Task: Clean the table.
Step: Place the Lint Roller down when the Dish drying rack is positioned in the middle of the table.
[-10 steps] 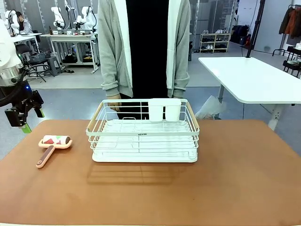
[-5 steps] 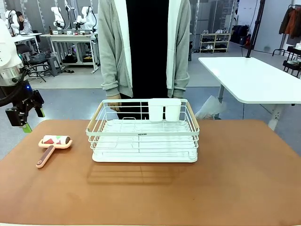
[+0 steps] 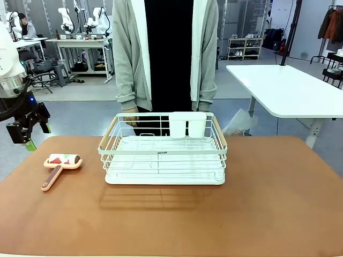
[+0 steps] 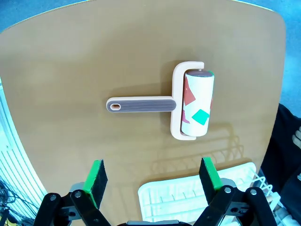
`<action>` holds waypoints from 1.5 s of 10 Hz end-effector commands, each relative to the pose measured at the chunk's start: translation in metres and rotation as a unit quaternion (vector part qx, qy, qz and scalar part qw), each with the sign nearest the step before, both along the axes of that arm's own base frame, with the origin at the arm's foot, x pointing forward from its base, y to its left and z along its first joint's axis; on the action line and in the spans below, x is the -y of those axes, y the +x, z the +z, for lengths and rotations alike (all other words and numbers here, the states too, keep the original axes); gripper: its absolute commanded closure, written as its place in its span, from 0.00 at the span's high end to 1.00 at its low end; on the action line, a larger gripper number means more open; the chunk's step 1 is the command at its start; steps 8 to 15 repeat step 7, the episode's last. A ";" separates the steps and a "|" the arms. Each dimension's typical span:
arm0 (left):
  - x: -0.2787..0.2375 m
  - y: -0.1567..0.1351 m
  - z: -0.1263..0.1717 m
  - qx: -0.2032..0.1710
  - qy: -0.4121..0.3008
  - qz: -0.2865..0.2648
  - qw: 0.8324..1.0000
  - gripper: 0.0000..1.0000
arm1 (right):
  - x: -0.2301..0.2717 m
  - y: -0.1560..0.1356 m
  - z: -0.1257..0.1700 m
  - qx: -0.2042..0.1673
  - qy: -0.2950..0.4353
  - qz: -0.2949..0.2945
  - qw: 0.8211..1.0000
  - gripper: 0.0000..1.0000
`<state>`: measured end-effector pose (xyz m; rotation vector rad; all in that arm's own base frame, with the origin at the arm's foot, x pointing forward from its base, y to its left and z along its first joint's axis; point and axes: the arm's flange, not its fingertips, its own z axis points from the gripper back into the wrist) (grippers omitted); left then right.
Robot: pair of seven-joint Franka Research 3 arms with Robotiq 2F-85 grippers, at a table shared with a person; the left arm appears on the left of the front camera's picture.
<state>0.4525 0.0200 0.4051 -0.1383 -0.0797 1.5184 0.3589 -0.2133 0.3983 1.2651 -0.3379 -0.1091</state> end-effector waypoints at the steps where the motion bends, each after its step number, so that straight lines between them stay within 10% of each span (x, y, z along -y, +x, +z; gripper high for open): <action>1: 0.000 -0.002 0.000 0.000 0.000 0.001 1.000 1.00 | -0.001 -0.003 0.002 0.005 0.000 0.005 1.000 1.00; 15: 0.000 -0.002 0.000 0.000 0.000 0.001 1.000 1.00 | -0.001 -0.003 0.002 0.005 0.000 0.005 1.000 1.00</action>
